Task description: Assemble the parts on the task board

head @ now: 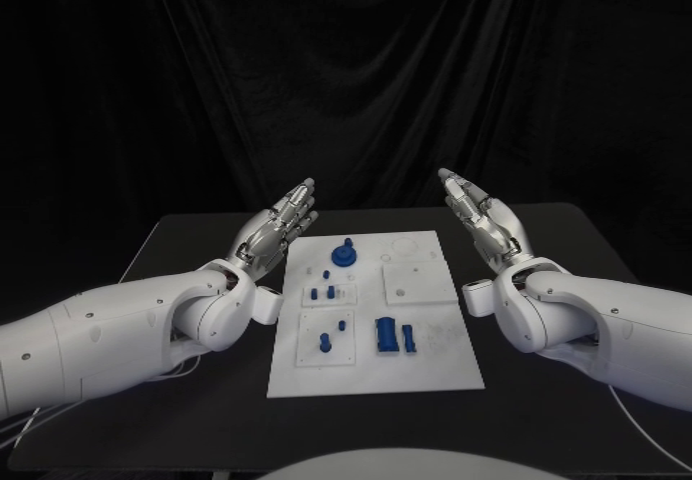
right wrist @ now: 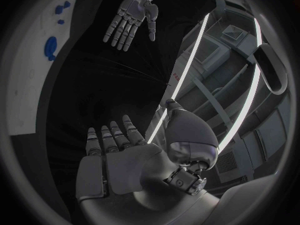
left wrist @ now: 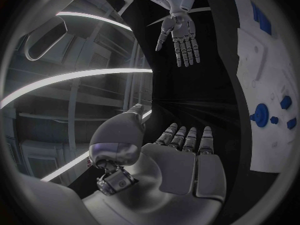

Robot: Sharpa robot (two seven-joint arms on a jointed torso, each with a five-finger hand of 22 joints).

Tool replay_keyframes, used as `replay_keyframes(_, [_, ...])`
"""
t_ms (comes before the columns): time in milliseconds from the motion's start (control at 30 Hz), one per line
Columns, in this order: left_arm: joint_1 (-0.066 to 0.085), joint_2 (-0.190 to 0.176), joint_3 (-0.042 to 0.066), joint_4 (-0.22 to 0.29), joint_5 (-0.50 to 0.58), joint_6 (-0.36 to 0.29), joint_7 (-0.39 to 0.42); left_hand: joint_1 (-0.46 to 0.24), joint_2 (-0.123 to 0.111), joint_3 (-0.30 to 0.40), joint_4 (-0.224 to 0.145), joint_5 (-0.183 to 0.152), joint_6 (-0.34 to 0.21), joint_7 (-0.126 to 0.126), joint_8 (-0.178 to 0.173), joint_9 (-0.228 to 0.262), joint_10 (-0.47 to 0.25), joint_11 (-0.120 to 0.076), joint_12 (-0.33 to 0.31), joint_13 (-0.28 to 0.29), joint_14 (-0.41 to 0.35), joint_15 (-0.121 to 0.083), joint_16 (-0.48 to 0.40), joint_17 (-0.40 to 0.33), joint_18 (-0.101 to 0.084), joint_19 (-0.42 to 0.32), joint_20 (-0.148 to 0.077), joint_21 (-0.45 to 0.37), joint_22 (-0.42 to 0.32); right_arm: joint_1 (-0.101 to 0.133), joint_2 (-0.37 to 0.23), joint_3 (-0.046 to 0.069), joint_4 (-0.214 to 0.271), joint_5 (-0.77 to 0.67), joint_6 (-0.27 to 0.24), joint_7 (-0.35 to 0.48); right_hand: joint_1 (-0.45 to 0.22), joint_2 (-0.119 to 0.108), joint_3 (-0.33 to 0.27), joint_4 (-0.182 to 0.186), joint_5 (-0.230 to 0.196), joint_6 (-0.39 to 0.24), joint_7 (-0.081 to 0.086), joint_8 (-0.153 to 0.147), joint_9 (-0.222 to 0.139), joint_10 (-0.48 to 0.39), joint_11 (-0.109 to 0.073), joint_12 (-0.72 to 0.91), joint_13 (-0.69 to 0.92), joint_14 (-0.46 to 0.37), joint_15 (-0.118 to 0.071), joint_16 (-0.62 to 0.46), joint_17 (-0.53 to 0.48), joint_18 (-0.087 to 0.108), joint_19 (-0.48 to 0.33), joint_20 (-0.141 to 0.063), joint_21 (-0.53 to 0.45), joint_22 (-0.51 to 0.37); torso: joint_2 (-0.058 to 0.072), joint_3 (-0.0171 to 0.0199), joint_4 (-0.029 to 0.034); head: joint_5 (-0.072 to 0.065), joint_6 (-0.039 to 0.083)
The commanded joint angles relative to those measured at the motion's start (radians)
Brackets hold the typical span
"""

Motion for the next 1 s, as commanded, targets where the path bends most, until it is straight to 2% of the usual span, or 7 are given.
replay_keyframes(33, [-0.011, 0.015, 0.023, 0.011, 0.047, -0.173, -0.038, -0.225, -0.036, 0.024, -0.052, -0.071, -0.079, 0.022, -0.005, -0.003, -0.001, 0.01, -0.024, -0.003, 0.001, -0.016, -0.004, -0.001, -0.037, -0.001, -0.036, -0.007, -0.007, -0.015, 0.029, 0.032, -0.009, 0.148, -0.117, -0.07, -0.215, 0.0, 0.002, -0.053, -0.075, -0.074, -0.004, -0.082, -0.066, -0.05, -0.093, -0.051, -0.059, -0.031, -0.033, -0.073, -0.015, -0.023, -0.01, -0.054, -0.006, -0.04, -0.005, -0.0086, -0.0029, -0.01, 0.057])
replay_keyframes(67, [-0.015, 0.021, 0.033, 0.014, 0.055, -0.205, -0.046, -0.244, -0.039, 0.024, -0.056, -0.077, -0.079, 0.022, -0.005, -0.003, -0.001, 0.01, -0.024, -0.003, 0.001, -0.016, -0.004, -0.001, -0.044, -0.001, -0.039, -0.007, -0.007, -0.02, 0.039, 0.046, -0.011, 0.166, -0.129, -0.077, -0.234, 0.0, 0.002, -0.058, -0.081, -0.08, -0.004, -0.082, -0.072, -0.05, -0.093, -0.055, -0.064, -0.031, -0.104, -0.073, -0.015, -0.023, -0.01, -0.058, -0.006, -0.044, -0.006, -0.0104, -0.0035, -0.012, 0.073])
replay_keyframes(133, [-0.025, 0.035, 0.059, 0.021, 0.074, -0.282, -0.066, -0.289, -0.115, 0.024, -0.067, -0.091, -0.079, 0.022, -0.005, -0.003, -0.001, 0.01, -0.024, -0.003, 0.001, -0.016, -0.004, -0.001, -0.048, -0.001, -0.045, -0.007, -0.007, -0.028, 0.058, 0.073, -0.016, 0.202, -0.154, -0.091, -0.275, 0.0, 0.002, -0.068, -0.096, -0.094, -0.004, -0.082, -0.084, -0.05, -0.093, -0.065, -0.075, -0.031, -0.104, -0.073, -0.015, -0.023, -0.01, -0.07, -0.006, -0.052, -0.009, -0.0144, -0.0048, -0.018, 0.108])
replay_keyframes(167, [-0.029, 0.04, 0.069, 0.024, 0.082, -0.312, -0.073, -0.305, -0.115, 0.024, -0.07, -0.096, -0.079, 0.022, -0.005, -0.003, -0.001, 0.01, -0.024, -0.003, 0.001, -0.016, -0.004, -0.001, -0.048, -0.001, -0.117, -0.007, -0.007, -0.031, 0.064, 0.081, -0.017, 0.213, -0.162, -0.095, -0.291, 0.0, 0.002, -0.071, -0.101, -0.099, -0.004, -0.082, -0.089, -0.05, -0.093, -0.069, -0.08, -0.031, -0.104, -0.073, -0.015, -0.023, -0.01, -0.073, -0.006, -0.055, -0.01, -0.0158, -0.0053, -0.02, 0.121])
replay_keyframes(400, [-0.05, 0.07, 0.126, 0.04, 0.123, -0.479, -0.116, -0.413, -0.115, 0.024, -0.095, -0.13, -0.079, 0.022, -0.005, -0.003, -0.001, 0.01, -0.024, -0.003, 0.001, -0.016, -0.004, -0.001, -0.122, -0.001, -0.117, -0.007, -0.007, -0.037, 0.079, 0.1, -0.021, 0.239, -0.18, -0.106, -0.389, 0.0, 0.002, -0.094, -0.134, -0.133, -0.004, -0.082, -0.119, -0.05, -0.093, -0.16, -0.106, -0.031, -0.104, -0.073, -0.015, -0.023, -0.01, -0.094, -0.006, -0.127, -0.014, -0.0231, -0.0076, -0.031, 0.185])
replay_keyframes(467, [-0.053, 0.074, 0.134, 0.043, 0.13, -0.506, -0.122, -0.436, -0.115, 0.024, -0.169, -0.138, -0.079, 0.022, -0.005, -0.003, -0.001, 0.01, -0.024, -0.003, 0.001, -0.016, -0.004, -0.001, -0.122, -0.001, -0.117, -0.007, -0.007, -0.037, 0.079, 0.1, -0.021, 0.239, -0.18, -0.106, -0.411, 0.0, 0.002, -0.166, -0.142, -0.14, -0.004, -0.082, -0.125, -0.05, -0.093, -0.16, -0.113, -0.031, -0.104, -0.073, -0.015, -0.023, -0.01, -0.17, -0.006, -0.127, -0.015, -0.024, -0.0079, -0.032, 0.192])
replay_keyframes(1000, [-0.057, 0.08, 0.145, 0.046, 0.138, -0.538, -0.13, -0.577, -0.115, 0.024, -0.169, -0.228, -0.079, 0.022, -0.005, -0.003, -0.001, 0.01, -0.024, -0.003, 0.001, -0.016, -0.004, -0.001, -0.122, -0.001, -0.117, -0.007, -0.007, -0.037, 0.079, 0.1, -0.021, 0.239, -0.18, -0.106, -0.539, 0.0, 0.002, -0.166, -0.233, -0.232, -0.004, -0.082, -0.206, -0.05, -0.093, -0.16, -0.185, -0.031, -0.104, -0.073, -0.015, -0.023, -0.01, -0.17, -0.006, -0.127, -0.015, -0.0245, -0.0081, -0.033, 0.197])
